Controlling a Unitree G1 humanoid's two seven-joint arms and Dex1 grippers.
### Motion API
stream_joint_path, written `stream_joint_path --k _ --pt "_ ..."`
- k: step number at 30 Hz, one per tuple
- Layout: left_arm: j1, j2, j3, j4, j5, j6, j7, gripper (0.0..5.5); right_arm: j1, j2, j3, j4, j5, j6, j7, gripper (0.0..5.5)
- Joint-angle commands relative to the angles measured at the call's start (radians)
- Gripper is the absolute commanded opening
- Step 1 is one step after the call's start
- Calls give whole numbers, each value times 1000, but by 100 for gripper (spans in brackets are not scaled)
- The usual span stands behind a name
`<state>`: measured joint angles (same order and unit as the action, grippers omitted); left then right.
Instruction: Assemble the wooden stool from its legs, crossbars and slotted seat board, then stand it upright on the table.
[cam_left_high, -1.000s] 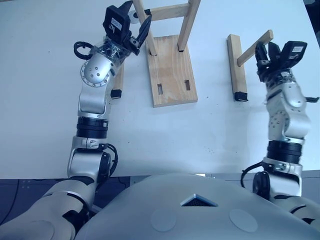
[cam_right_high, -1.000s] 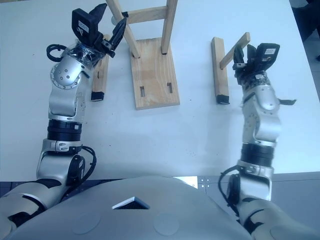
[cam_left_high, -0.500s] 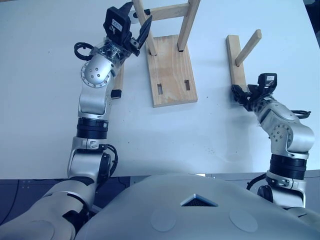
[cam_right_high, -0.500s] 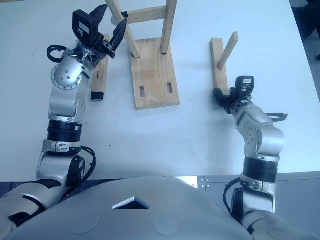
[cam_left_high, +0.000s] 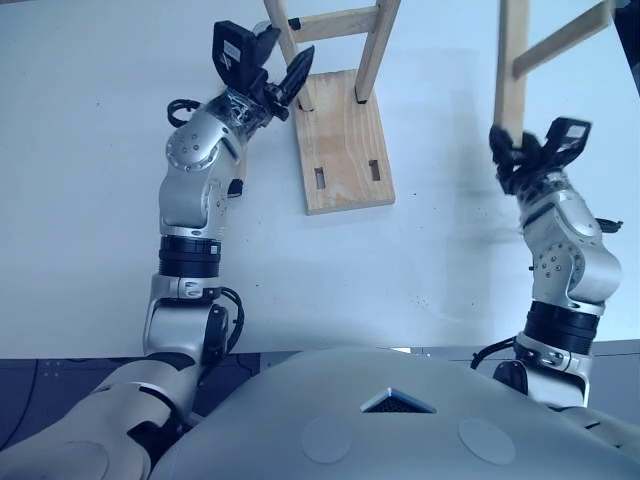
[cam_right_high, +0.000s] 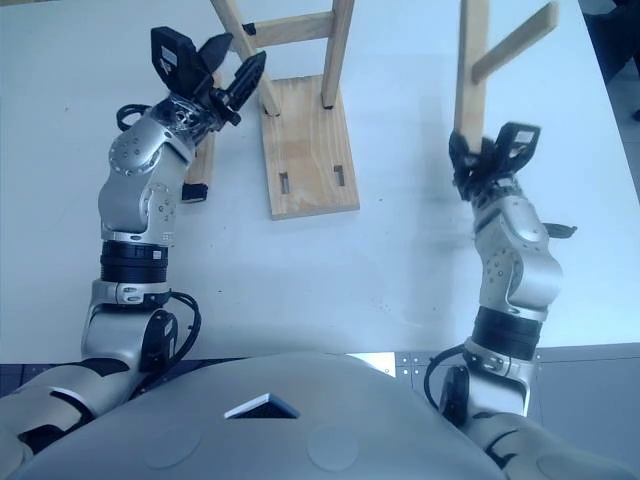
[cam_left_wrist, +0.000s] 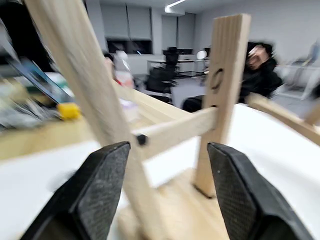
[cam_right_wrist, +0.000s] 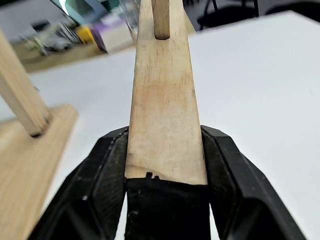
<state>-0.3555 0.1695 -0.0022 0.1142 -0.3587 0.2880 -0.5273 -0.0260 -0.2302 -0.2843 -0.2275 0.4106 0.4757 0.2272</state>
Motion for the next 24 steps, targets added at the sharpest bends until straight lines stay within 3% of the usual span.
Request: stream_joint_path --k 1,5,11,17,24 --pt "19 8 9 -62 -163 173 -123 284 -2 35 -4 -71 121 -143 169 202" --pt "37 26 36 -138 -407 381 -285 284 28 -23 49 -113 248 -105 368 202" --pt "-13 7 114 -159 -727 615 -346 284 65 -131 112 -140 408 69 551 202" --pt "-40 -9 129 -118 -782 647 -339 284 60 -186 109 -150 541 207 605 202" --pt "-35 -8 83 -69 -686 606 -359 284 71 -195 146 -199 567 237 609 202"
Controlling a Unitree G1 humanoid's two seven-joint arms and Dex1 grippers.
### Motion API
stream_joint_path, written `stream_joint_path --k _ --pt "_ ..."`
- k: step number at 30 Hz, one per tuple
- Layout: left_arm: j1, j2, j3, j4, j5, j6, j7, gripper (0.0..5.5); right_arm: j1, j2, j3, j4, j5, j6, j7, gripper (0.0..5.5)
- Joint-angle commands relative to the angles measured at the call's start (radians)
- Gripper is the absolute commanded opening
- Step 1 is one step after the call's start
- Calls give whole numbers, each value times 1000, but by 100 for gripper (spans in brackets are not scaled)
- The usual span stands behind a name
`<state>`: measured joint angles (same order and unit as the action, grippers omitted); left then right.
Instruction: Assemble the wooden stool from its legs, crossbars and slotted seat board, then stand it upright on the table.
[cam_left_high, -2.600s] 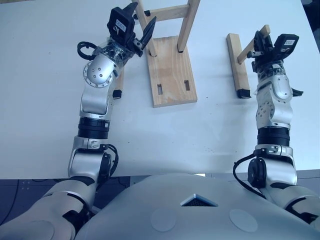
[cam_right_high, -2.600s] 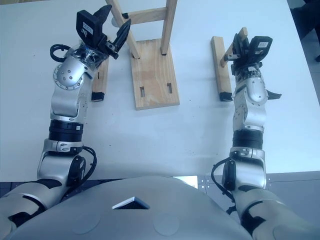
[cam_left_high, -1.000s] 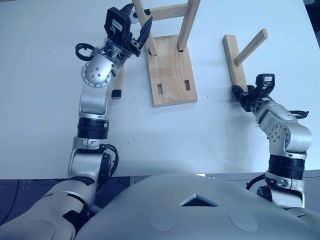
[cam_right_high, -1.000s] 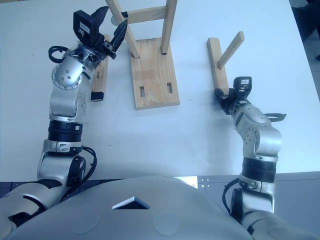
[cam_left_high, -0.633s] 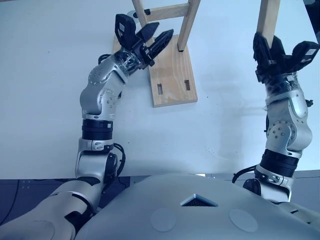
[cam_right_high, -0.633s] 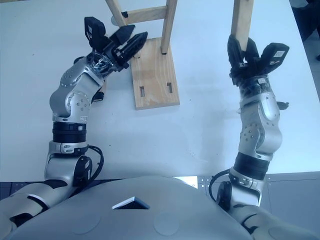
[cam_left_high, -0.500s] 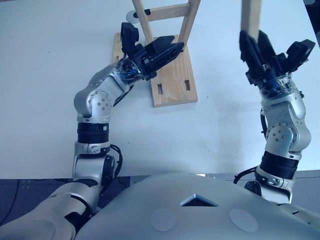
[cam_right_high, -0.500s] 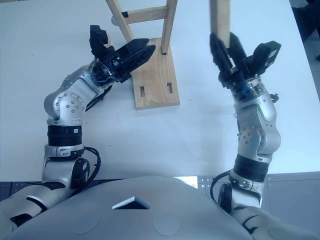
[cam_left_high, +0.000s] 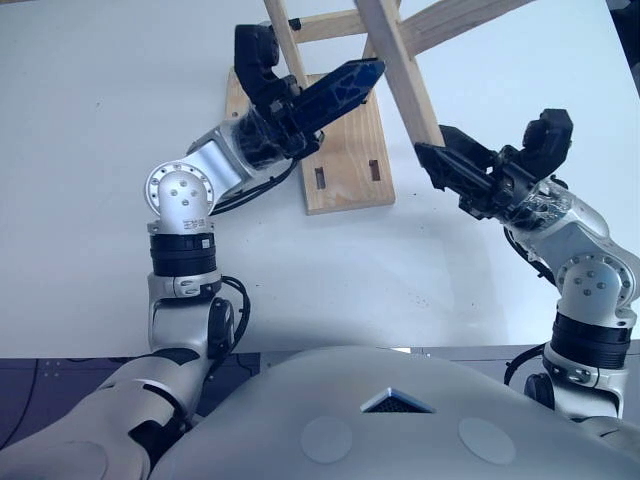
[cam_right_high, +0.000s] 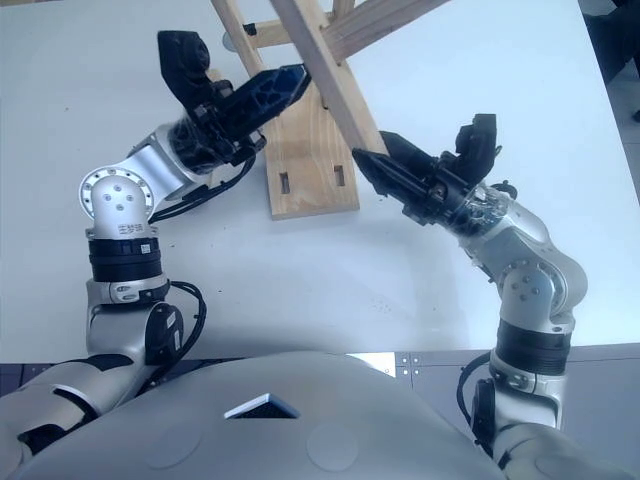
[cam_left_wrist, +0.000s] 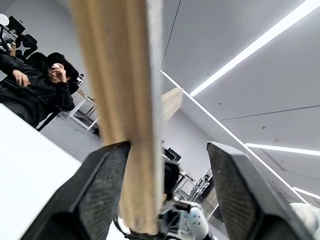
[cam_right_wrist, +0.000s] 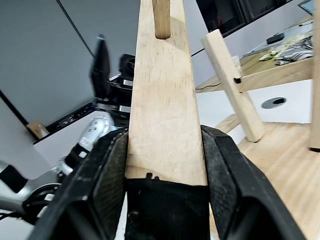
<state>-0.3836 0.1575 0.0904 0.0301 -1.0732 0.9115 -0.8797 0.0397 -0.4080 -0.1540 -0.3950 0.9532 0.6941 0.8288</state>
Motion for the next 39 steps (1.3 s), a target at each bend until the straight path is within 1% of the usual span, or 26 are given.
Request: stream_joint_path --k 1,5,7,8,10,18,19,24,27,34,39 --pt "-10 0 -7 17 28 -18 -5 284 9 -21 23 -37 22 23 11 202" --pt "-19 -13 6 17 16 -21 -4 284 18 -24 36 -44 16 27 13 202" --pt "-21 -17 25 16 -17 -5 -9 261 20 -24 39 -43 19 30 9 202" --pt "-20 -16 29 15 -27 2 -12 236 20 -23 40 -43 22 32 7 202" --pt "-16 -10 31 13 -31 9 -17 214 22 -22 40 -47 31 40 4 202" --pt "-12 1 33 19 -19 9 -34 213 13 -11 32 -45 47 54 -35 202" --pt "-13 1 36 24 -10 -4 -33 213 6 -8 28 -33 43 57 -50 240" --pt "-20 16 49 73 72 -100 -38 212 8 -24 29 -3 26 57 -59 323" --pt "-14 62 50 116 146 -178 -79 212 14 -42 15 40 -26 20 -47 364" --pt "38 165 23 168 315 -354 -192 212 23 -64 -16 131 -112 -60 -9 364" --pt "74 193 19 177 403 -467 -222 212 28 -58 -24 172 -152 -101 0 364"
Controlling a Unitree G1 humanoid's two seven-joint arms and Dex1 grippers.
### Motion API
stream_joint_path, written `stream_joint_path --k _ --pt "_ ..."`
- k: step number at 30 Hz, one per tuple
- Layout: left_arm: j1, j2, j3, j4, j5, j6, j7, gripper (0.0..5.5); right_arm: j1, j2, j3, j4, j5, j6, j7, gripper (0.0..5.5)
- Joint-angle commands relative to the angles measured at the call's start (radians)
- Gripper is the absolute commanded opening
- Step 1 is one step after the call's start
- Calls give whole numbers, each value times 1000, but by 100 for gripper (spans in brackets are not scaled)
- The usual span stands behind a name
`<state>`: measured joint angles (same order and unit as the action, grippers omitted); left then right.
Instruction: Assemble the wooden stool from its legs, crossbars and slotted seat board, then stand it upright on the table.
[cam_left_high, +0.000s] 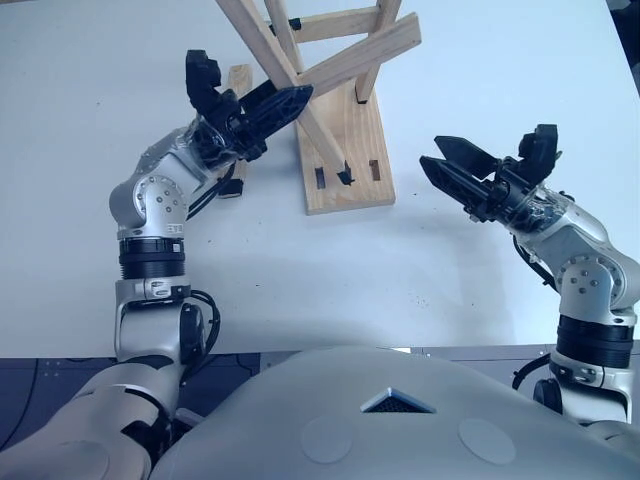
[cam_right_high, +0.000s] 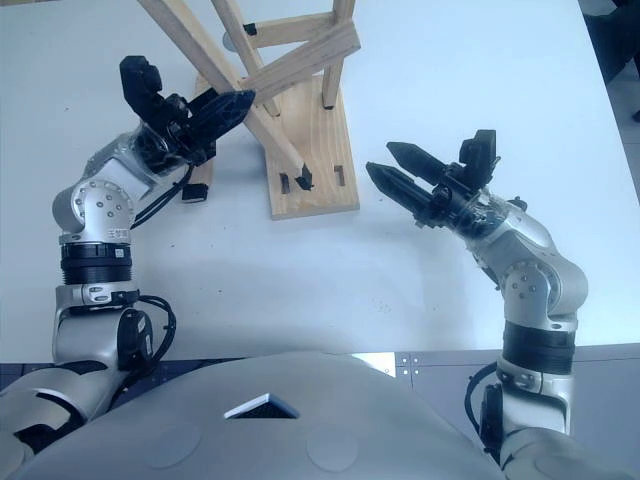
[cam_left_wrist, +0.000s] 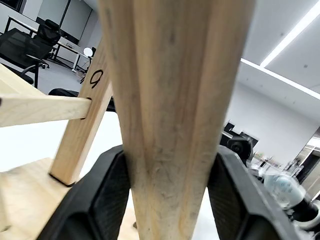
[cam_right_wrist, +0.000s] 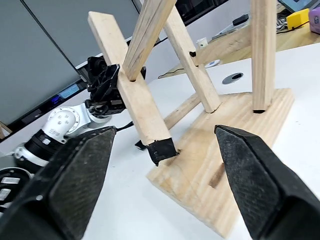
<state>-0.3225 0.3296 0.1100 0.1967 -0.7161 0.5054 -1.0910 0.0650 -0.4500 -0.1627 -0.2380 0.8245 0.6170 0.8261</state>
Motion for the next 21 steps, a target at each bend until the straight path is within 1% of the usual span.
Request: stream_joint_path --k 1,4,7,15,21 --pt "17 21 -1 20 63 -85 -10 212 3 -14 -16 20 -30 -30 2 364" --pt "35 16 -13 41 112 -155 -12 212 2 -10 -13 43 -51 -47 1 364" --pt "51 15 -25 37 128 -181 -20 212 2 -8 -16 48 -58 -51 3 364" --pt "48 45 15 -13 84 -146 -16 212 14 6 -7 45 -66 -59 -7 364" --pt "58 50 5 -24 101 -144 -23 212 13 9 -4 52 -73 -71 -13 364"
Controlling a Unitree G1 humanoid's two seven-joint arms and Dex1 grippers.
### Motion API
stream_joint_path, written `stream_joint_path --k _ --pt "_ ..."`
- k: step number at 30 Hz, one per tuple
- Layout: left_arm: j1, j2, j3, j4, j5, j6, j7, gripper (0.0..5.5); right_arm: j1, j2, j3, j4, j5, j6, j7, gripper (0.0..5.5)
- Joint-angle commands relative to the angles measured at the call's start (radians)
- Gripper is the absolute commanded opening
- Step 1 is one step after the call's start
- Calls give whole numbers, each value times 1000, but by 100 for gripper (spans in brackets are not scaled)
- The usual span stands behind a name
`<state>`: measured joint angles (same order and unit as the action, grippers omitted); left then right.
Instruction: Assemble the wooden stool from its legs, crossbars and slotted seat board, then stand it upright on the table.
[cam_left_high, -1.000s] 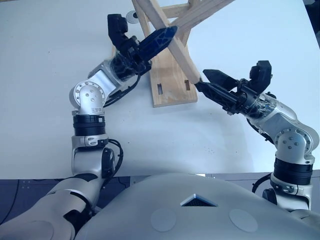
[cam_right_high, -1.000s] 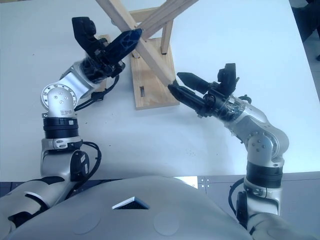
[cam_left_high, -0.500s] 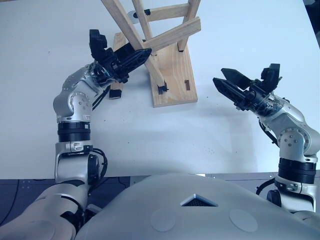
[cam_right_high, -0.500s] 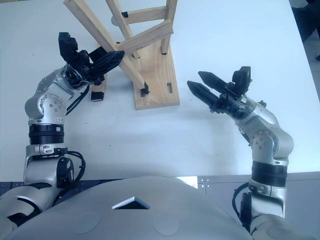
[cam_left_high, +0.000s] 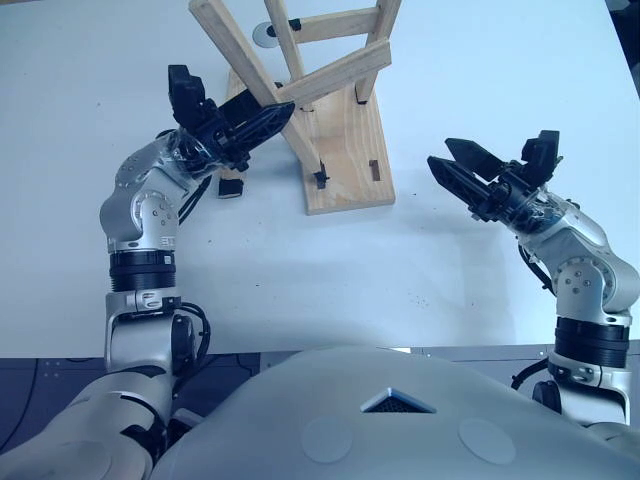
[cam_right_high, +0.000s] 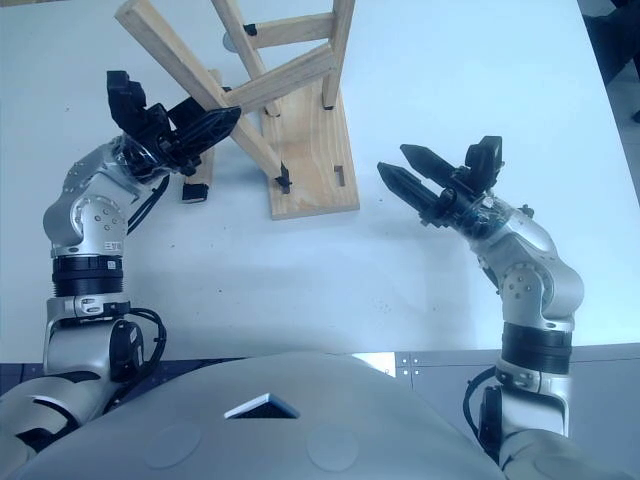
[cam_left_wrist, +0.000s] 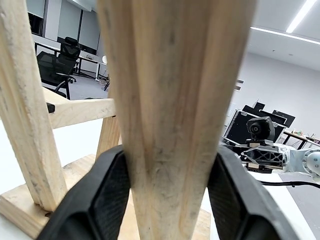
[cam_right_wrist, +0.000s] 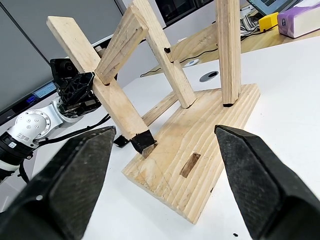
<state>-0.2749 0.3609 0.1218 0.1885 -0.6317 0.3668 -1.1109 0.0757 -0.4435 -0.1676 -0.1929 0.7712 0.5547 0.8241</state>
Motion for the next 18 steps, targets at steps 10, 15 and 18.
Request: stream_joint_path --k 10,15,18 --pt "40 38 -87 22 159 -151 -13 212 -6 7 7 21 -48 -18 -9 364" --pt "77 48 -178 40 287 -260 30 210 6 15 12 22 -60 -32 -9 364" --pt "93 52 -222 38 321 -274 64 210 7 18 17 33 -71 -43 -5 364"
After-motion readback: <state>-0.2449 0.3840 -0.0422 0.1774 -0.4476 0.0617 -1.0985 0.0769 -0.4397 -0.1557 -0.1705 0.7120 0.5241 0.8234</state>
